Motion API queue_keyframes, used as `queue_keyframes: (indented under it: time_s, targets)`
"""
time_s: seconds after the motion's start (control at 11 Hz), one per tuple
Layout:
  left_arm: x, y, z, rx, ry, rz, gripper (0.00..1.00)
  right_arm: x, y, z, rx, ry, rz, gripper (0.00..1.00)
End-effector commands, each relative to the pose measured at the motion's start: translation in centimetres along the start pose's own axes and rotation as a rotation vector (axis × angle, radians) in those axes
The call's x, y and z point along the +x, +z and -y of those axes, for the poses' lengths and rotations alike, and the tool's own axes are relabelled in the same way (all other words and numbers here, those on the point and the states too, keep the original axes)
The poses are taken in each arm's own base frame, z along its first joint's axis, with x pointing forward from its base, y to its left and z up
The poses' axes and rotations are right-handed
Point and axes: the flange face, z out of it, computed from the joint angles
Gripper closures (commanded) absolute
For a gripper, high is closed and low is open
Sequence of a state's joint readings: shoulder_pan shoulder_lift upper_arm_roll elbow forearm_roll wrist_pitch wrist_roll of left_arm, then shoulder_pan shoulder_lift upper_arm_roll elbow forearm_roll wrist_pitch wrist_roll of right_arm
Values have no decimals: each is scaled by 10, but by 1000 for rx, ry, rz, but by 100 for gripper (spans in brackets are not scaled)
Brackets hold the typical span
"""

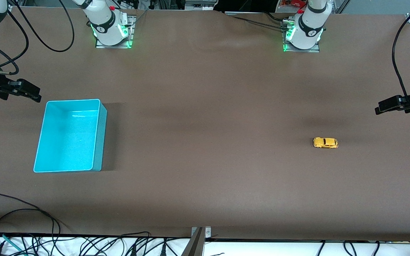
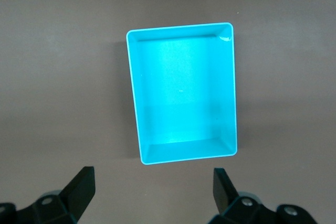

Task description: Wind up and store yellow beetle car

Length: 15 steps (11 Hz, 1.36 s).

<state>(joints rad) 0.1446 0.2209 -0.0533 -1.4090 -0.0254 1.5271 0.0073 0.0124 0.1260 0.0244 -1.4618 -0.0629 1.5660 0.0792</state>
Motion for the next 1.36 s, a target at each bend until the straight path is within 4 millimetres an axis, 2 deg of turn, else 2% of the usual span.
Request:
queue_keyframes:
  time_s: [0.0, 0.45, 0.72, 1.0, 1.27]
  targets:
    - [1, -4, 2, -13, 19, -7, 0, 6, -3, -18, 127, 45, -9, 0]
    - [1, -3, 2, -13, 19, -5, 0, 7, -2, -20, 143, 50, -7, 0]
    - [1, -3, 2, -13, 19, -5, 0, 9, 2, -10, 108, 18, -11, 0]
    - [1, -3, 2, -13, 19, -5, 0, 2, -5, -18, 39, -114, -20, 0]
    - [1, -3, 2, -13, 17, -5, 0, 0, -6, -19, 35, -76, -12, 0]
